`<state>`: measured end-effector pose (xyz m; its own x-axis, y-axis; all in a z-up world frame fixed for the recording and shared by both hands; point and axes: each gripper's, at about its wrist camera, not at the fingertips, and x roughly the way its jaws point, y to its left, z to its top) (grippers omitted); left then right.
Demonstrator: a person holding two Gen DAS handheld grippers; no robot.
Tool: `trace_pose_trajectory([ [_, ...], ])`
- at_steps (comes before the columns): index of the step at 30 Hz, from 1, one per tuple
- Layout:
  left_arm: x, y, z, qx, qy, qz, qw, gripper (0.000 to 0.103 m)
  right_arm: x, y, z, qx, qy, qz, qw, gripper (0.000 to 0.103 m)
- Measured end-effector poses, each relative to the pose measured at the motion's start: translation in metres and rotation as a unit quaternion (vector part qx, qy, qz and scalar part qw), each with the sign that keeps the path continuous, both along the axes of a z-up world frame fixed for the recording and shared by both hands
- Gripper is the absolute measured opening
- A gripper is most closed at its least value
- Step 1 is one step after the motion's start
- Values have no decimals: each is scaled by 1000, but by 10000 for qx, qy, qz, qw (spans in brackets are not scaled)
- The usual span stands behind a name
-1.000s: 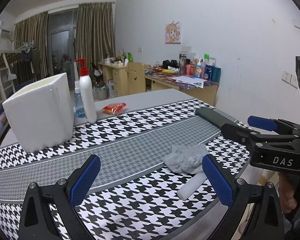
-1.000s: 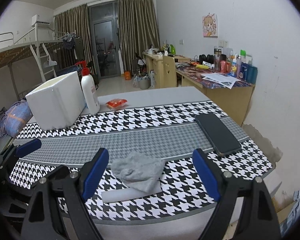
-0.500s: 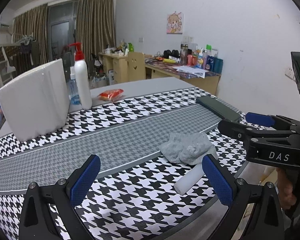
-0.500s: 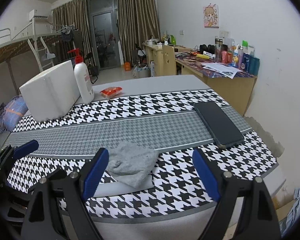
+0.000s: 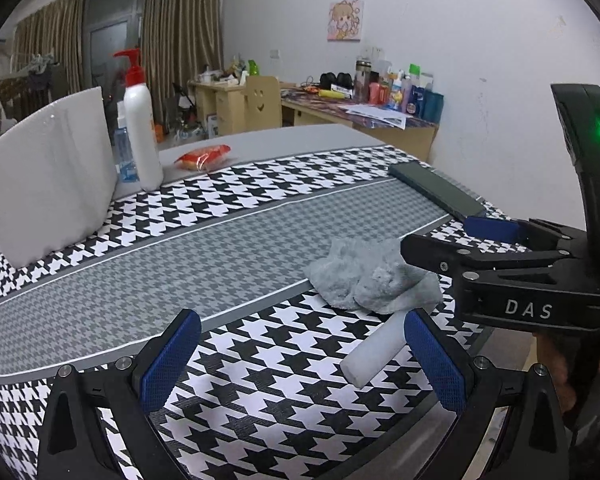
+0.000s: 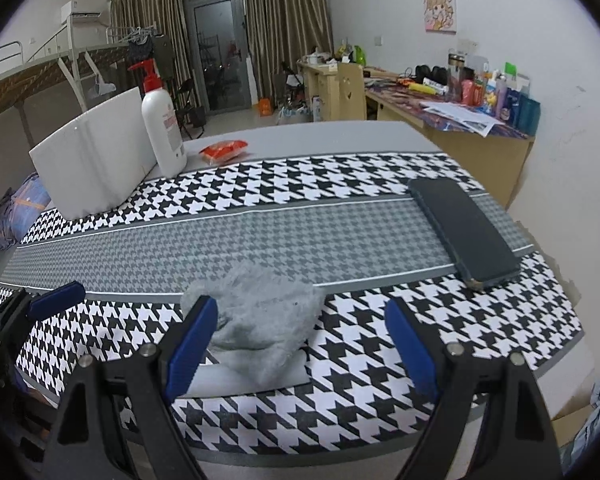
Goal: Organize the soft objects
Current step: 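Move both grippers toward the grey sock and white foam tube, then close the right gripper on the grey sock and lift it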
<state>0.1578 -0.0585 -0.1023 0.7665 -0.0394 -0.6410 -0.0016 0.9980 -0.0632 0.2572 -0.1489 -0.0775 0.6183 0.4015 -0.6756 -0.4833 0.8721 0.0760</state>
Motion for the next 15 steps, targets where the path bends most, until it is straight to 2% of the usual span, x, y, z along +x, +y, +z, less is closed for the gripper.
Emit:
trace_pose_trajectory([
  [8, 9, -1, -8, -18, 166, -9, 9999, 102, 9, 6, -14, -22, 235, 141, 9996, 88],
  [11, 11, -3, -10, -28, 214, -36, 9998, 102, 13, 7, -19, -9, 373, 213, 9991, 76],
  [13, 13, -5, -11, -16, 235, -59, 9997, 102, 15, 6, -22, -41, 438, 196, 9988, 72],
  [15, 15, -9, -13, 3, 279, -105, 9996, 102, 16, 5, -25, -9, 520, 244, 9984, 65],
])
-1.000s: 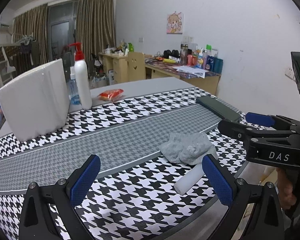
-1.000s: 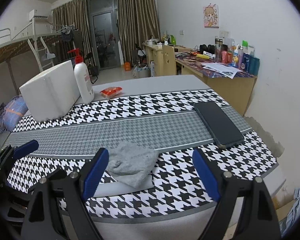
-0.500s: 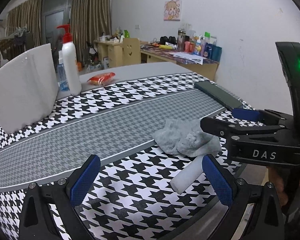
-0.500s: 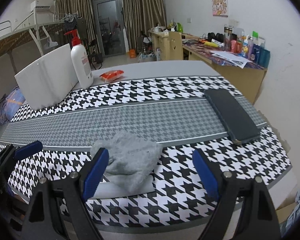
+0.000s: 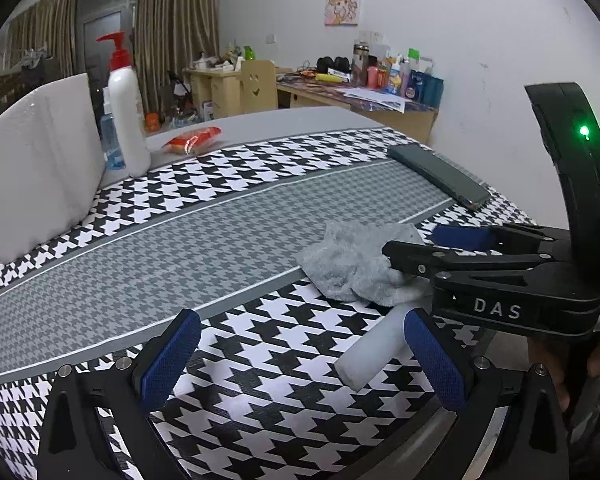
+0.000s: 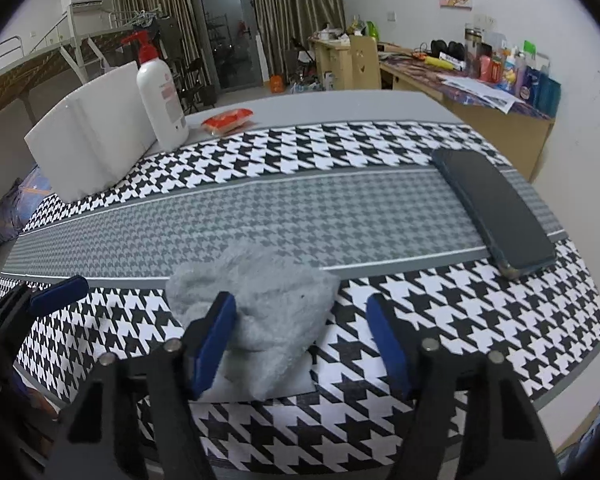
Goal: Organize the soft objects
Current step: 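Close the right gripper on the grey sock and lift it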
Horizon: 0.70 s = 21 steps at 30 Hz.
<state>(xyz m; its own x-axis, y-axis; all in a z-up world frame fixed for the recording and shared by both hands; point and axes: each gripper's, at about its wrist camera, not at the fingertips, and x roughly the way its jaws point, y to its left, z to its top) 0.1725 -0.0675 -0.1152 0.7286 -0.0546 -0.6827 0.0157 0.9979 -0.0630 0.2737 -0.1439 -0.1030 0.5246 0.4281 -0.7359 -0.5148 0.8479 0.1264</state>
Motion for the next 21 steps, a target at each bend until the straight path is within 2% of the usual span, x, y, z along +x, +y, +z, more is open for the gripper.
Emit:
trace_pose_trajectory([
  [9, 6, -6, -3, 0, 54, -30, 10000, 102, 5, -1, -5, 185, 355, 133, 9991, 28],
  [12, 5, -7, -3, 0, 43, -30, 10000, 102, 6, -3, -5, 228, 431, 110, 9988, 26],
  [16, 5, -7, -2, 1, 32, -45, 10000, 102, 2, -3, 0, 193, 283, 121, 9993, 21],
  [18, 6, -8, -2, -7, 31, -63, 10000, 102, -1, -6, 6, 241, 153, 103, 9995, 13],
  [21, 6, -9, -1, -42, 29, -150, 9999, 102, -2, -11, 12, 241, 16, 55, 9997, 11],
])
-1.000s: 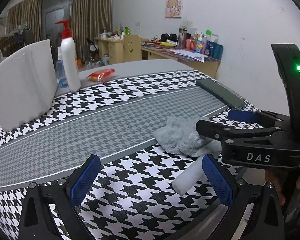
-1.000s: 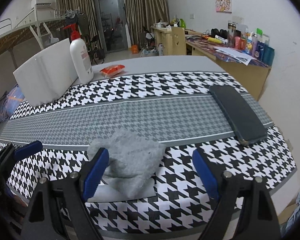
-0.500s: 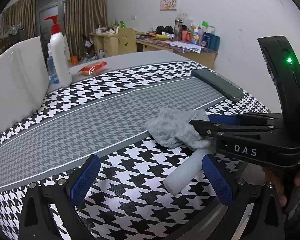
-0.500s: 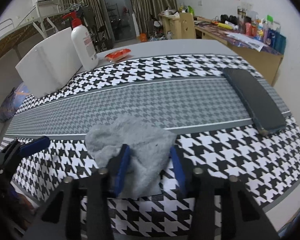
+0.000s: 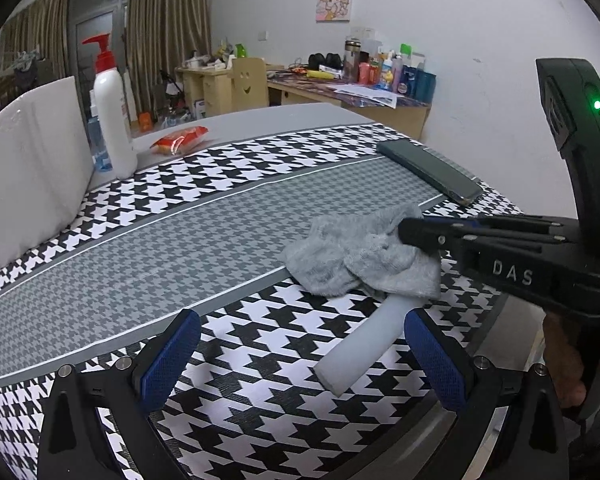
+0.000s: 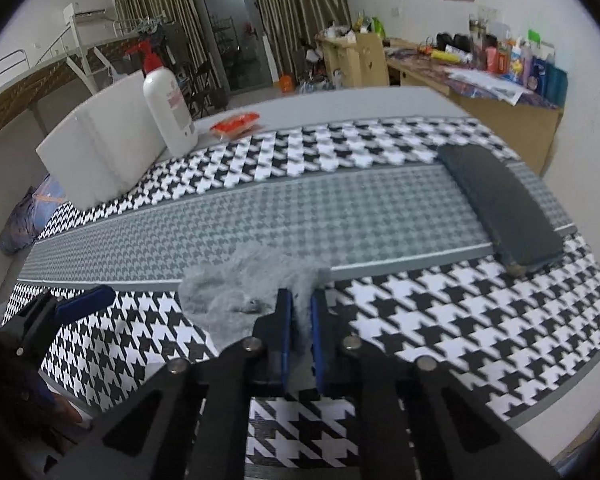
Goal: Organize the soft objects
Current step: 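Close the right gripper on the grey sock and lift it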
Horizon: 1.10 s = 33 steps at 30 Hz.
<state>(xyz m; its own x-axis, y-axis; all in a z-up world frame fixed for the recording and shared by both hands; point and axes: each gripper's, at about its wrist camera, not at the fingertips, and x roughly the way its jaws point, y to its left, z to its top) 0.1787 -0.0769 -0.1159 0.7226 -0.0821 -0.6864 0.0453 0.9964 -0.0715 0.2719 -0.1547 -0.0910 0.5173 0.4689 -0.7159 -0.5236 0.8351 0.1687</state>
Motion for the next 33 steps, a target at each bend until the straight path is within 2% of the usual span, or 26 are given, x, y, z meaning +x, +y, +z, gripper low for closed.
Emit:
trace_pose_trajectory([
  [8, 4, -8, 1, 24, -4, -118, 9999, 102, -2, -16, 9, -8, -165, -263, 9995, 8],
  [13, 8, -12, -1, -49, 77, -258, 9996, 102, -4, -34, 15, -141, -390, -544, 9977, 9],
  [17, 11, -17, -3, -42, 135, -367, 9992, 102, -3, -42, 10, -263, -393, -674, 9966, 9],
  [19, 12, -19, -5, -40, 153, -440, 9989, 99, -2, -47, 6, -278, -344, -729, 9964, 9],
  [22, 16, -24, -9, -39, 299, -618, 9976, 88, -3, -51, 3, -351, -308, -757, 9960, 9],
  [24, 19, -27, -13, 14, 382, -708, 9968, 80, -5, -53, 1, -407, -309, -797, 9955, 16],
  [25, 20, -28, -14, 63, 407, -741, 9964, 79, -5, -55, 0, -425, -315, -831, 9951, 18],
  [27, 22, -30, -16, 180, 437, -817, 9955, 76, -6, -59, -1, -384, -282, -871, 9951, 36],
  [29, 23, -33, -16, 286, 454, -909, 9944, 75, -7, -63, -2, -329, -263, -924, 9948, 38],
  [33, 25, -35, -17, 434, 462, -1091, 9920, 63, -7, -69, -3, -259, -216, -985, 9946, 39],
])
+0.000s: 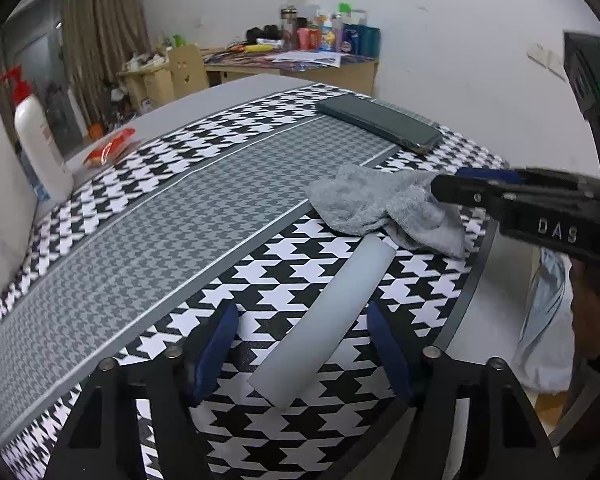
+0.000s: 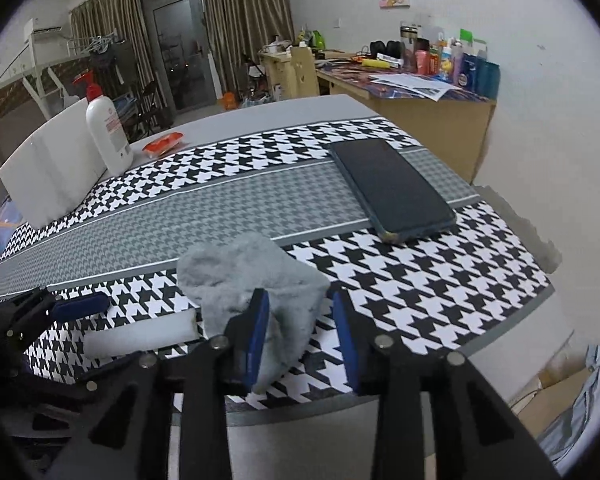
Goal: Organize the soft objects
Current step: 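Close the right gripper on the grey sock and lift it, then close the left gripper on the white foam tube while the right gripper holds the sock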
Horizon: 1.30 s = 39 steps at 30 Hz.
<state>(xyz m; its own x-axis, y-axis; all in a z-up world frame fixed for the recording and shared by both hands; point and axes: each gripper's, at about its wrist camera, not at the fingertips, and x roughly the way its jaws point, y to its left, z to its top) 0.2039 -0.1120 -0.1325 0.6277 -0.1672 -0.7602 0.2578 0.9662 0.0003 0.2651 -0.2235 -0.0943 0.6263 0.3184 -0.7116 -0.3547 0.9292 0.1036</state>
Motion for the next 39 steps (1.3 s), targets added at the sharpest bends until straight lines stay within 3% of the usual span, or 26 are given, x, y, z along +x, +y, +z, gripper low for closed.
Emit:
trace_pose_trajectory([
  [2, 1, -1, 2, 4, 34, -129, 9999, 54, 0, -1, -1, 42, 20, -34, 10000, 39],
  [5, -1, -5, 5, 107, 146, -631, 9978, 32, 0, -2, -2, 69, 78, -81, 9999, 39],
  [12, 2, -5, 7, 125, 246, -755, 9968, 22, -1, 0, -3, 172, 118, -91, 9997, 39],
  [16, -3, -2, 9, 137, 122, -645, 9977, 20, -1, 1, -2, 202, 117, -89, 9997, 39],
  [20, -6, 8, 15, -6, 32, -387, 9992, 19, -1, 5, 0, 167, 95, -33, 9998, 51],
  [32, -13, 33, 29, -331, -208, 167, 9991, 19, 4, 24, -5, -110, 101, 193, 9997, 54],
  [39, -15, 42, 27, -458, -181, 271, 9984, 19, 11, 43, -9, -577, 130, 269, 9979, 55],
])
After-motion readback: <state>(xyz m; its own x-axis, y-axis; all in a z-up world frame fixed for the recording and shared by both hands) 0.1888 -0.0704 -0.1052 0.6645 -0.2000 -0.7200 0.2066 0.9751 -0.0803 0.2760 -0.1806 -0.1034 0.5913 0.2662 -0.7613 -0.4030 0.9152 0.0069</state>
